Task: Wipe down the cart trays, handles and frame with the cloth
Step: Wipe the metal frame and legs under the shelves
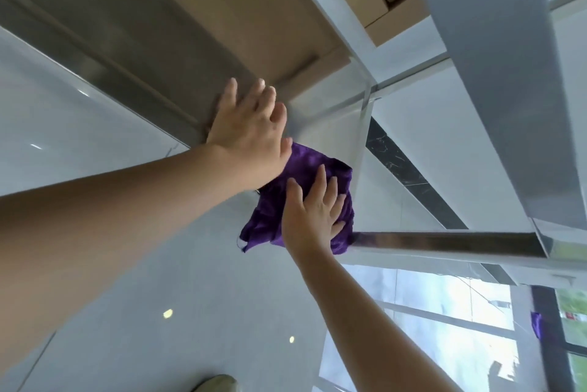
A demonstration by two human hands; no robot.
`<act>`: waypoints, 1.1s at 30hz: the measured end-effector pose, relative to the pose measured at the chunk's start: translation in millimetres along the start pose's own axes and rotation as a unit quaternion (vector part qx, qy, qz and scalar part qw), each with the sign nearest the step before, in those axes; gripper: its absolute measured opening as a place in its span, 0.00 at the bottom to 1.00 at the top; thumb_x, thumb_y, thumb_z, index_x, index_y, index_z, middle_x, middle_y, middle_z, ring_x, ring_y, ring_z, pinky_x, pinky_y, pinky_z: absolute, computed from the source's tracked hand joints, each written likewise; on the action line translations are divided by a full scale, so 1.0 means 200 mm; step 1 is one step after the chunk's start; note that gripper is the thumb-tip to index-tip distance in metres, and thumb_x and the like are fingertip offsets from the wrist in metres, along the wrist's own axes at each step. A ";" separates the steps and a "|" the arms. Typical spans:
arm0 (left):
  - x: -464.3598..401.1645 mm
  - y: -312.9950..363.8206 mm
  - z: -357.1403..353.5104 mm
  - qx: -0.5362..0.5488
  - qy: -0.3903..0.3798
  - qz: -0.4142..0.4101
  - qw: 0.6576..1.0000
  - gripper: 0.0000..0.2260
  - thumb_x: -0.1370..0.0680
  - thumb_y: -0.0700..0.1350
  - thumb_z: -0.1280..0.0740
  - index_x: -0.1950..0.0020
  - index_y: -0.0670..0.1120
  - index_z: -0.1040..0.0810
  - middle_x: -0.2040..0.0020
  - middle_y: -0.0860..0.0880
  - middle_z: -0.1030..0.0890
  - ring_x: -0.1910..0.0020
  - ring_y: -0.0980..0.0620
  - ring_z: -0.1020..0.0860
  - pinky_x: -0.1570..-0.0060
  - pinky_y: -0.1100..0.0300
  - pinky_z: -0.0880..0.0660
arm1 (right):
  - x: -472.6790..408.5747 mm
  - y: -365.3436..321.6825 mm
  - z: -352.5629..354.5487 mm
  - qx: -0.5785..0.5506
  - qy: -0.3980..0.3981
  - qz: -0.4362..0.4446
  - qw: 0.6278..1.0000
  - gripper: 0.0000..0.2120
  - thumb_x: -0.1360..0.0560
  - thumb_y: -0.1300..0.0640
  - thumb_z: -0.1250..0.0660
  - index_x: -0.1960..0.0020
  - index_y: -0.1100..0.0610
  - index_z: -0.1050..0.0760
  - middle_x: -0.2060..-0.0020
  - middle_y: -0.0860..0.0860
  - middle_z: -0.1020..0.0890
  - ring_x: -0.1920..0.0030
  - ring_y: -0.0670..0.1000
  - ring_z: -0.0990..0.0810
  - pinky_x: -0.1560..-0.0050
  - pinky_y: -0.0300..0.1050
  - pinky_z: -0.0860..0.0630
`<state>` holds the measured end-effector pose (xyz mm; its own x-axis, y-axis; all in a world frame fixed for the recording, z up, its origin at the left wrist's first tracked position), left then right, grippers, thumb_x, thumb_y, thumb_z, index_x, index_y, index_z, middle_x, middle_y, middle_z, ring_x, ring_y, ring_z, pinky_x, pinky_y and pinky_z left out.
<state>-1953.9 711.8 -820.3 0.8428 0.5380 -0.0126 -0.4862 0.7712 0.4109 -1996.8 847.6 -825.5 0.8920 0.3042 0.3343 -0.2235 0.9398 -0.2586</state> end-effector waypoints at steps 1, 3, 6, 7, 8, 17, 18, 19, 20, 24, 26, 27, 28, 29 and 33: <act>0.02 0.07 -0.03 0.029 -0.014 -0.029 0.999 0.26 0.20 0.54 0.53 0.25 0.41 0.44 0.24 0.42 0.48 0.24 0.45 0.53 0.29 0.43 0.56 | -0.01 0.01 -0.01 -0.001 0.009 -0.004 1.000 0.29 0.21 0.45 0.48 0.24 0.43 0.56 0.23 0.45 0.56 0.24 0.50 0.62 0.28 0.59 0.64; 0.04 0.19 -0.10 0.063 -0.041 -0.064 0.995 0.25 0.19 0.53 0.55 0.25 0.43 0.46 0.23 0.44 0.49 0.24 0.47 0.54 0.29 0.47 0.57 | -0.04 0.04 -0.02 0.012 0.010 0.000 1.000 0.29 0.21 0.46 0.47 0.24 0.43 0.57 0.23 0.46 0.58 0.25 0.51 0.63 0.28 0.58 0.63; 0.03 0.22 -0.14 0.081 -0.043 -0.059 0.994 0.26 0.19 0.55 0.55 0.25 0.43 0.44 0.23 0.45 0.47 0.24 0.48 0.53 0.28 0.48 0.58 | -0.07 0.06 -0.01 0.031 0.002 0.022 0.999 0.30 0.21 0.46 0.47 0.23 0.45 0.56 0.23 0.46 0.59 0.24 0.51 0.63 0.27 0.55 0.63; 0.02 0.20 -0.15 0.085 -0.034 -0.058 0.994 0.26 0.20 0.56 0.56 0.25 0.43 0.43 0.23 0.45 0.46 0.24 0.48 0.52 0.28 0.48 0.58 | -0.09 0.07 0.00 0.018 0.003 0.023 1.000 0.29 0.21 0.46 0.48 0.23 0.46 0.56 0.23 0.46 0.58 0.24 0.51 0.62 0.27 0.54 0.64; 0.02 0.19 -0.15 0.090 -0.012 -0.060 0.994 0.28 0.21 0.57 0.58 0.26 0.43 0.41 0.24 0.44 0.43 0.24 0.48 0.50 0.29 0.47 0.57 | -0.11 0.08 0.01 0.003 0.005 0.022 1.000 0.29 0.21 0.45 0.48 0.23 0.46 0.55 0.23 0.46 0.57 0.24 0.50 0.62 0.27 0.54 0.64; -0.01 0.20 -0.17 0.043 0.058 -0.026 0.997 0.33 0.25 0.59 0.53 0.33 0.35 0.31 0.34 0.33 0.30 0.32 0.34 0.35 0.33 0.41 0.42 | -0.36 0.20 0.20 -0.022 0.042 -0.089 0.995 0.30 0.21 0.47 0.49 0.23 0.50 0.56 0.23 0.51 0.54 0.25 0.56 0.54 0.26 0.57 0.56; -0.01 0.20 -0.17 0.028 0.052 -0.015 0.998 0.33 0.24 0.59 0.54 0.31 0.36 0.33 0.32 0.34 0.32 0.30 0.35 0.37 0.32 0.41 0.44 | -0.38 0.20 0.21 -0.028 0.043 -0.090 0.995 0.30 0.22 0.46 0.49 0.23 0.49 0.56 0.23 0.51 0.53 0.25 0.58 0.51 0.27 0.59 0.52; -0.01 0.20 -0.17 0.017 0.042 -0.001 0.999 0.33 0.23 0.60 0.56 0.28 0.38 0.37 0.29 0.35 0.36 0.28 0.37 0.41 0.31 0.42 0.47 | -0.40 0.20 0.21 -0.027 0.041 -0.084 0.995 0.30 0.22 0.46 0.49 0.23 0.47 0.55 0.24 0.52 0.52 0.27 0.59 0.49 0.29 0.61 0.49; -0.01 0.19 -0.18 0.009 0.030 0.015 0.999 0.33 0.22 0.60 0.57 0.25 0.40 0.42 0.26 0.37 0.41 0.26 0.38 0.46 0.30 0.43 0.51 | -0.41 0.18 0.21 -0.019 0.040 -0.074 0.996 0.29 0.22 0.45 0.49 0.23 0.45 0.55 0.24 0.52 0.51 0.28 0.59 0.47 0.30 0.63 0.46; -0.04 0.21 -0.19 0.000 0.009 0.078 0.997 0.34 0.23 0.63 0.57 0.23 0.44 0.51 0.23 0.41 0.52 0.25 0.39 0.57 0.30 0.41 0.59 | -0.42 0.19 0.19 0.006 0.056 -0.049 0.997 0.28 0.23 0.41 0.49 0.25 0.41 0.51 0.26 0.52 0.48 0.32 0.59 0.43 0.33 0.64 0.42; -0.08 0.28 -0.20 0.009 0.013 0.080 0.997 0.33 0.23 0.63 0.56 0.23 0.44 0.52 0.23 0.40 0.54 0.26 0.38 0.60 0.30 0.40 0.61 | -0.44 0.20 0.19 0.011 0.061 -0.051 0.997 0.29 0.23 0.38 0.49 0.25 0.41 0.51 0.26 0.52 0.49 0.32 0.59 0.43 0.34 0.63 0.41; -0.10 0.32 -0.21 0.010 0.016 0.061 0.998 0.32 0.22 0.62 0.56 0.23 0.44 0.52 0.23 0.40 0.55 0.25 0.39 0.60 0.30 0.41 0.62 | -0.45 0.20 0.19 0.013 0.063 -0.051 0.997 0.30 0.24 0.37 0.49 0.25 0.41 0.52 0.26 0.52 0.49 0.32 0.59 0.42 0.34 0.63 0.41; -0.12 0.36 -0.22 0.012 0.016 0.040 0.999 0.31 0.21 0.60 0.56 0.23 0.44 0.51 0.23 0.40 0.55 0.25 0.40 0.61 0.30 0.42 0.62 | -0.46 0.20 0.19 0.015 0.066 -0.050 0.996 0.30 0.24 0.36 0.49 0.25 0.41 0.52 0.26 0.52 0.49 0.32 0.59 0.42 0.34 0.62 0.41; -0.13 0.37 -0.23 0.018 0.015 0.028 0.999 0.30 0.21 0.59 0.57 0.23 0.43 0.51 0.23 0.40 0.55 0.25 0.42 0.60 0.29 0.44 0.62 | -0.47 0.20 0.19 0.018 0.070 -0.048 0.996 0.30 0.23 0.36 0.49 0.25 0.42 0.52 0.26 0.52 0.49 0.32 0.59 0.41 0.34 0.61 0.41; -0.12 0.36 -0.26 0.034 0.038 0.026 0.998 0.34 0.24 0.59 0.65 0.24 0.41 0.50 0.24 0.39 0.50 0.24 0.43 0.53 0.28 0.48 0.59 | -0.52 0.20 0.20 0.034 0.082 -0.035 0.995 0.29 0.23 0.37 0.49 0.25 0.44 0.51 0.27 0.53 0.47 0.33 0.59 0.40 0.35 0.58 0.41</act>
<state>-2021.0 772.3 -837.0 0.7954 0.6034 -0.0571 -0.5103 0.7175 0.4741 -2113.2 859.8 -834.4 0.9573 0.2124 0.1963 -0.1786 0.9680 -0.1764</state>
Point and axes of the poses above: each hand's wrist, its own x-axis away from the middle knuckle, its own z-axis out of the back of the hand, y = z × x, the point moved 6 cm from there along -x, towards the middle knuckle
